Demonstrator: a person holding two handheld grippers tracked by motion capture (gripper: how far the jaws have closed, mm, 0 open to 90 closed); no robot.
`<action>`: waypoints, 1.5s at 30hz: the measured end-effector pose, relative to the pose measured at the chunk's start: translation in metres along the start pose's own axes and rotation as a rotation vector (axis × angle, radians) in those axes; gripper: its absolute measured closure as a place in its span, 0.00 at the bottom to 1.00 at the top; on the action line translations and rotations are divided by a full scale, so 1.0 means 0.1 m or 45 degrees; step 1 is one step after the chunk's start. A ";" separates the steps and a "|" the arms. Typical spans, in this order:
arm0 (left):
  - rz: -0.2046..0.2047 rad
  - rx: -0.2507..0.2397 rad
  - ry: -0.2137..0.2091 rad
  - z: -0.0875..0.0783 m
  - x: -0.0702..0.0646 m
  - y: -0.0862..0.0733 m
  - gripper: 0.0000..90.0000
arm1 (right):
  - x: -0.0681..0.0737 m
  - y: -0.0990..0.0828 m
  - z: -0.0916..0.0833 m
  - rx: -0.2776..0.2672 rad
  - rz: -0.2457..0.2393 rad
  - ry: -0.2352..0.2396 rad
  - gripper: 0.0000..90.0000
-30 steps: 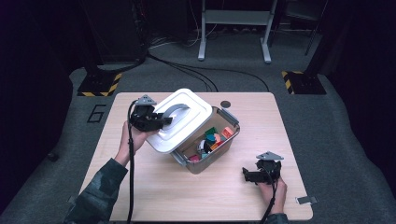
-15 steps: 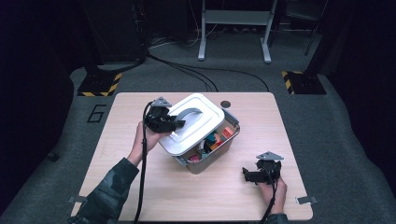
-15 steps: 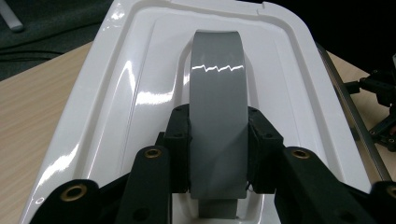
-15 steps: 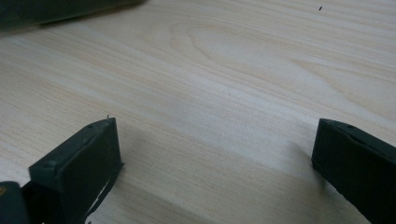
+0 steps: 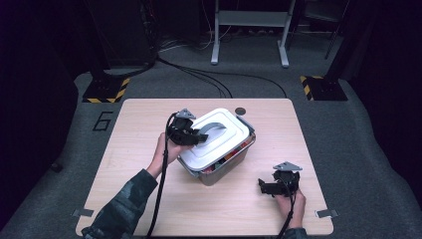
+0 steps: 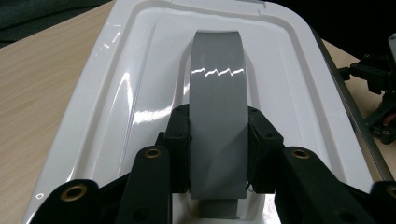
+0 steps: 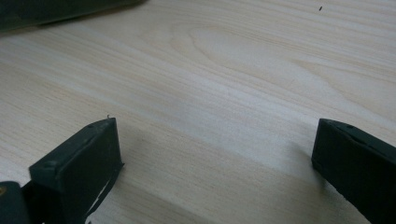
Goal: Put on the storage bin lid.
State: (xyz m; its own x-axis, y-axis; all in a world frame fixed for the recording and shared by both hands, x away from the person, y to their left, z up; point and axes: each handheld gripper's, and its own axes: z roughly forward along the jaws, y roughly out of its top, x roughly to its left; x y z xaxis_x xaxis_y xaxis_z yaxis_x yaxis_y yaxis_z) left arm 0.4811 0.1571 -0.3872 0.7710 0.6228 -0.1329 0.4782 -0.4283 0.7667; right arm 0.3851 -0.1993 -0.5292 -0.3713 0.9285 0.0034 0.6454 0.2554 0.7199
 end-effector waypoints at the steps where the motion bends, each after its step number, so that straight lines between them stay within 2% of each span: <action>1: 0.004 0.002 -0.003 0.00 -0.01 0.00 0.74 | 0.00 0.00 0.00 0.000 0.000 -0.002 0.00; 6: -0.007 0.000 -0.017 0.01 -0.06 -0.01 0.74 | 0.00 0.00 0.00 0.000 0.000 0.000 0.00; 12: -0.003 0.004 0.003 -0.02 -0.14 -0.04 0.74 | 0.00 0.00 0.00 0.001 -0.001 -0.002 0.00; 18: -0.021 -0.006 0.010 -0.04 -0.19 -0.08 0.74 | 0.00 0.00 0.00 0.000 -0.001 -0.002 0.00; 26: -0.016 -0.010 -0.015 -0.01 -0.27 -0.10 0.74 | 0.00 0.00 0.00 0.001 -0.001 -0.003 0.00; 36: -0.016 -0.028 -0.009 -0.01 -0.27 -0.11 0.74 | 0.00 0.00 0.00 0.000 0.000 -0.003 0.00; 45: -0.010 -0.016 -0.003 0.12 -0.27 -0.05 0.73 | 0.00 0.00 0.00 0.001 0.001 -0.003 0.00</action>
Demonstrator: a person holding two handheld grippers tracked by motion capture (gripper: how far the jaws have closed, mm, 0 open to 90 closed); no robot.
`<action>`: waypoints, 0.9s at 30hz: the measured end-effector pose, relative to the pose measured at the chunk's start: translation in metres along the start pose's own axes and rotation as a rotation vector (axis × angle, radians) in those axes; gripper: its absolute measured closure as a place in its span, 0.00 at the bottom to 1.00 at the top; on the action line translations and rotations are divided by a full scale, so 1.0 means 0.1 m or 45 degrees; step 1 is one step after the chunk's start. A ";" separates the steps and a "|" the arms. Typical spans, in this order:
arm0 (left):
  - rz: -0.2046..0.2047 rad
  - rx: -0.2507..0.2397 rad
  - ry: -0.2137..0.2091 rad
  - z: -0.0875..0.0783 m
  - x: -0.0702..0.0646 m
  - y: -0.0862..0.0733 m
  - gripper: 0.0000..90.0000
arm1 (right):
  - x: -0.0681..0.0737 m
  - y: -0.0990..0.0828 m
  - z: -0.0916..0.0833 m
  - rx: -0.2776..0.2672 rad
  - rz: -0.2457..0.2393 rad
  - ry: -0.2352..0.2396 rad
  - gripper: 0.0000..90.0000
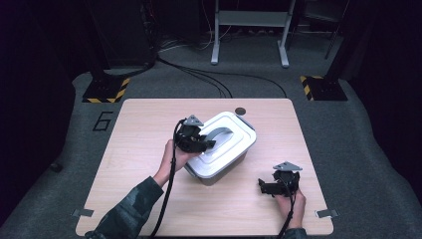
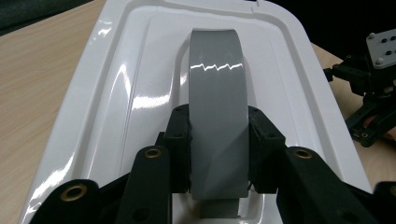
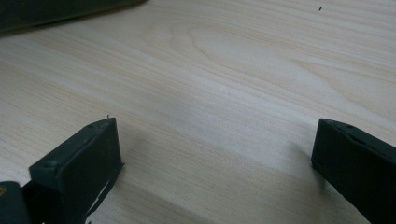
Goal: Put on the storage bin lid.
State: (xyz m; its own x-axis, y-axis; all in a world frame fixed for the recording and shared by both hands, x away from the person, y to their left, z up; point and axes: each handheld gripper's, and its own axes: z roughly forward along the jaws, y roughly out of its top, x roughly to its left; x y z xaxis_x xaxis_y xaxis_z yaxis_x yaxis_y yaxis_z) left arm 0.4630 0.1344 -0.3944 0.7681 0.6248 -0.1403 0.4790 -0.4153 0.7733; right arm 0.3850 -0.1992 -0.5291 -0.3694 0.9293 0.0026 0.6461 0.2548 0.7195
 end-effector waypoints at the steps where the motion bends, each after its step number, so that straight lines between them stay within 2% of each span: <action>1: -0.009 -0.003 -0.004 0.02 0.00 0.00 0.73 | 0.00 0.00 0.00 0.001 -0.001 0.000 0.00; 8: 0.004 0.010 0.002 0.02 0.00 0.01 0.72 | 0.00 0.00 0.00 0.000 -0.001 0.000 0.00; 12: -0.007 -0.002 -0.004 0.00 0.01 0.02 0.61 | 0.00 0.00 0.00 -0.001 -0.004 0.000 0.00; 15: -0.001 -0.016 0.030 -0.08 0.01 0.02 0.47 | 0.00 0.00 0.00 0.000 -0.001 0.000 0.00; 18: 0.009 -0.029 0.038 -0.17 0.02 0.02 0.35 | 0.00 0.00 0.00 0.000 -0.001 0.000 0.00; 23: 0.033 -0.060 0.071 -0.40 0.05 -0.02 0.23 | 0.00 0.00 0.00 0.000 -0.001 0.002 0.00; 24: 0.033 -0.060 0.071 -0.40 0.05 -0.02 0.20 | 0.00 0.00 0.00 0.000 -0.001 0.002 0.00; 26: 0.032 -0.074 0.088 -0.52 0.09 -0.07 0.18 | 0.00 0.00 0.00 0.000 -0.001 0.000 0.00; 27: 0.032 -0.074 0.088 -0.52 0.09 -0.07 0.17 | 0.00 0.00 0.00 0.000 0.000 0.000 0.00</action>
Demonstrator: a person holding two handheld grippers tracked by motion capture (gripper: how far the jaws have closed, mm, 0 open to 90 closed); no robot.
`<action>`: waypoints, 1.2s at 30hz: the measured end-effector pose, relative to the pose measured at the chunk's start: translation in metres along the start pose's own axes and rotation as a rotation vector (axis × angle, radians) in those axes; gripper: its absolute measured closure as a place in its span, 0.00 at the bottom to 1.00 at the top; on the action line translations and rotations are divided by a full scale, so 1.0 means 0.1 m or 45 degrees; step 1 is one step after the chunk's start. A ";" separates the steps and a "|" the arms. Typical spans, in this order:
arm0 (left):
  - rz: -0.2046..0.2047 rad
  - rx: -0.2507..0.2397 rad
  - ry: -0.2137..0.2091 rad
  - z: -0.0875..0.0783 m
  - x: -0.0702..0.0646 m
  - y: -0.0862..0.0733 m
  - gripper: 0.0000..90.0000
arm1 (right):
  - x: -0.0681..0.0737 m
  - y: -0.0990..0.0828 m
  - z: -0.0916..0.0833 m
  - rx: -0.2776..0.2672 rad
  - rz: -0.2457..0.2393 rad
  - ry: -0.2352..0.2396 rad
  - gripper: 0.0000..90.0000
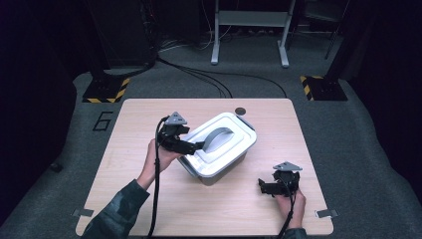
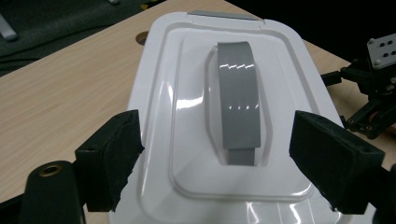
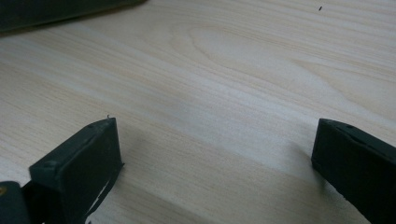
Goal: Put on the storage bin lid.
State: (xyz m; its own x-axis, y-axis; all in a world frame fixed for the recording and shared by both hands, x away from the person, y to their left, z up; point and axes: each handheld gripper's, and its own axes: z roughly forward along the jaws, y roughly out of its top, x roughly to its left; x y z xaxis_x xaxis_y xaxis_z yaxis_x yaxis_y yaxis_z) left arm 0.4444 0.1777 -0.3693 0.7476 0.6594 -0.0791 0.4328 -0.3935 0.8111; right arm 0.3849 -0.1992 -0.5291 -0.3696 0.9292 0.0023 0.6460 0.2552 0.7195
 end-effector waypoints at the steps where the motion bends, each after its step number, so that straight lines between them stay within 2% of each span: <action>1: 0.002 -0.005 0.017 -0.07 0.03 -0.04 0.17 | 0.00 0.00 0.00 0.000 0.000 0.000 0.00; 3: 0.001 -0.017 0.027 -0.14 0.06 -0.09 0.16 | 0.00 0.00 0.00 0.000 0.000 0.002 0.00; 5: -0.007 -0.031 0.066 -0.23 0.11 -0.17 0.14 | 0.00 0.00 0.00 0.000 0.000 0.000 0.00; 6: -0.007 -0.031 0.066 -0.23 0.11 -0.17 0.13 | 0.00 0.00 0.00 0.000 0.000 0.000 0.00; 7: -0.002 -0.037 0.100 -0.31 0.16 -0.26 0.12 | 0.00 0.00 0.00 0.000 0.001 0.000 0.00; 8: -0.002 -0.037 0.100 -0.31 0.16 -0.26 0.12 | 0.00 0.00 0.00 0.000 0.001 0.000 0.00; 9: -0.002 -0.036 0.137 -0.39 0.20 -0.36 0.11 | 0.00 0.00 0.00 0.000 0.000 0.000 0.00; 10: -0.002 -0.036 0.137 -0.39 0.20 -0.36 0.10 | 0.00 0.00 0.00 0.000 0.000 0.000 0.00; 11: -0.005 -0.041 0.165 -0.43 0.23 -0.46 0.09 | 0.00 0.00 0.00 -0.001 0.000 -0.001 0.00; 12: -0.005 -0.041 0.165 -0.43 0.23 -0.46 0.08 | 0.00 0.00 0.00 -0.001 0.000 -0.001 0.00; 13: -0.022 -0.039 0.198 -0.48 0.27 -0.60 0.07 | 0.00 0.00 0.00 -0.001 0.001 -0.001 0.00; 14: -0.022 -0.039 0.198 -0.48 0.27 -0.60 0.07 | 0.00 0.00 0.00 -0.001 0.001 -0.001 0.00; 15: -0.026 -0.026 0.232 -0.51 0.30 -0.73 0.06 | 0.00 0.00 0.00 -0.001 0.002 -0.002 0.00; 16: -0.026 -0.026 0.232 -0.51 0.30 -0.73 0.06 | 0.00 0.00 0.00 -0.001 0.002 -0.002 0.00; 17: -0.035 -0.008 0.266 -0.53 0.33 -0.86 0.05 | 0.00 0.00 0.00 -0.001 0.001 -0.001 0.00; 18: -0.035 -0.008 0.266 -0.53 0.33 -0.86 0.05 | 0.00 0.00 0.00 -0.001 0.001 -0.001 0.00; 21: -0.065 0.030 0.298 -0.51 0.39 -1.09 0.04 | 0.00 0.00 0.00 0.000 0.002 -0.002 0.00; 22: -0.062 0.054 0.311 -0.49 0.41 -1.17 0.04 | 0.00 0.00 0.00 0.000 0.003 -0.002 0.00; 23: -0.065 0.098 0.339 -0.44 0.44 -1.35 0.04 | 0.00 0.00 0.00 0.000 0.002 -0.002 0.00; 24: -0.065 0.098 0.339 -0.44 0.44 -1.35 0.04 | 0.00 0.00 0.00 0.000 0.002 -0.002 0.00; 25: -0.069 0.144 0.338 -0.39 0.48 -1.51 0.03 | 0.00 0.00 0.00 0.000 0.002 -0.003 0.00; 26: -0.069 0.144 0.338 -0.39 0.48 -1.51 0.03 | 0.00 0.00 0.00 0.000 0.002 -0.003 0.00; 27: -0.074 0.200 0.357 -0.32 0.52 -1.67 0.03 | 0.00 0.00 0.00 0.000 0.003 -0.003 0.00; 28: -0.074 0.200 0.357 -0.32 0.52 -1.67 0.03 | 0.00 0.00 0.00 0.000 0.003 -0.003 0.00; 30: -0.079 0.241 0.356 -0.27 0.55 -1.83 0.02 | 0.00 0.00 0.00 0.000 0.002 -0.002 0.00; 31: -0.099 0.252 0.353 -0.24 0.56 -1.93 0.02 | 0.00 0.00 0.00 -0.002 -0.003 -0.002 0.00; 32: -0.099 0.252 0.353 -0.24 0.56 -1.93 0.02 | 0.00 0.00 0.00 -0.002 -0.003 -0.002 0.00; 33: -0.109 0.232 0.358 -0.21 0.56 -2.03 0.01 | 0.00 0.00 0.00 -0.001 -0.001 -0.002 0.00; 34: -0.109 0.232 0.358 -0.21 0.56 -2.03 0.00 | 0.00 0.00 0.00 -0.001 -0.001 -0.002 0.00; 35: -0.147 0.173 0.342 -0.21 0.56 -2.09 0.00 | 0.00 0.00 0.00 -0.002 -0.003 -0.002 0.00; 36: -0.147 0.173 0.342 -0.21 0.56 -2.09 0.00 | 0.00 0.00 0.00 -0.002 -0.003 -0.002 0.00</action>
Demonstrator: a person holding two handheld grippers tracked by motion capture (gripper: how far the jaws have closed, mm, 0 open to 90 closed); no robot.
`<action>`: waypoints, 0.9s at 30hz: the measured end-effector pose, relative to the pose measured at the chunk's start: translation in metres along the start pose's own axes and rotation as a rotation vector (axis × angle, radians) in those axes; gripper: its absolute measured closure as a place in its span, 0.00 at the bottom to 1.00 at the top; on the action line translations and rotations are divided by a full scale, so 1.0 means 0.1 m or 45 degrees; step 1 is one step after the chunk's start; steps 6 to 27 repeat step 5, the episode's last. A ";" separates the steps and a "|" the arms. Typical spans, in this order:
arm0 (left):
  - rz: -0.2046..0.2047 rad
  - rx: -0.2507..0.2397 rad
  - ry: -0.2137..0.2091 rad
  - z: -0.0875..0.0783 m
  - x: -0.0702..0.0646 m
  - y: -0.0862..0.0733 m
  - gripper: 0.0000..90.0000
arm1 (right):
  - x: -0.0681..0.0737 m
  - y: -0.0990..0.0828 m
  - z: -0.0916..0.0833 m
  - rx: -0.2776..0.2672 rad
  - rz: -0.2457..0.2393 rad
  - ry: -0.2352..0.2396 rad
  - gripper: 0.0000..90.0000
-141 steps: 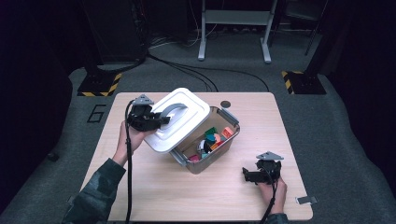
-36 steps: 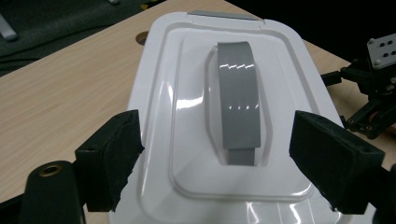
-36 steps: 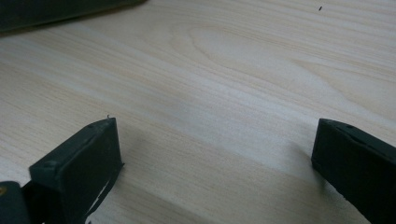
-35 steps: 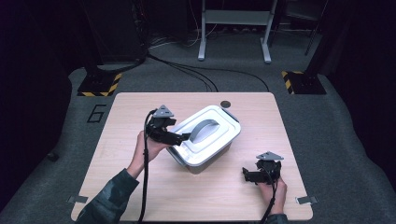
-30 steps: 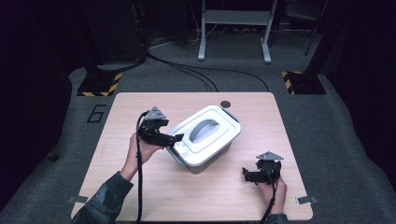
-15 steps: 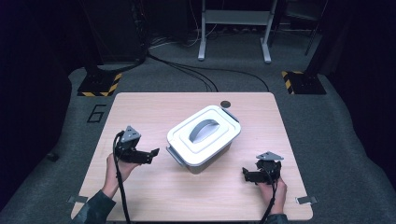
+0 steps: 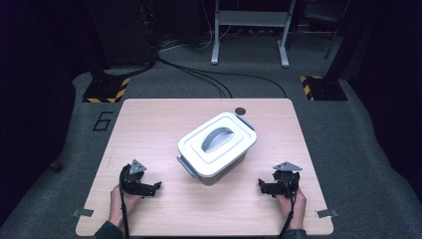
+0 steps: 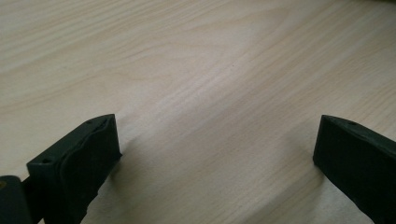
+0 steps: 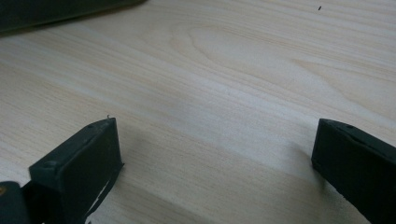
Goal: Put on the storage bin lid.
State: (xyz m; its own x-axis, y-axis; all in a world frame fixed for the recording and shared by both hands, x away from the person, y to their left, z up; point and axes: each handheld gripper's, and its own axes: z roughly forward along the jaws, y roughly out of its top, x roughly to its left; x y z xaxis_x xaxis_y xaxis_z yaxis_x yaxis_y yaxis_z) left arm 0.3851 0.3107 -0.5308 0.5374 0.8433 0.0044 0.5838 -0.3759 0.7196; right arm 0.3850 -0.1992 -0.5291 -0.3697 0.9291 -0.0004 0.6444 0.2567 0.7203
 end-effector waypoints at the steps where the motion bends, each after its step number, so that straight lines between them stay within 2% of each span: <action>1: -0.009 0.008 0.004 -0.01 0.01 -0.01 0.00 | 0.00 0.00 0.00 0.000 0.000 0.000 0.00; 27: -0.015 0.008 0.005 -0.01 0.01 -0.01 0.00 | 0.00 0.00 0.00 0.000 0.001 -0.001 0.00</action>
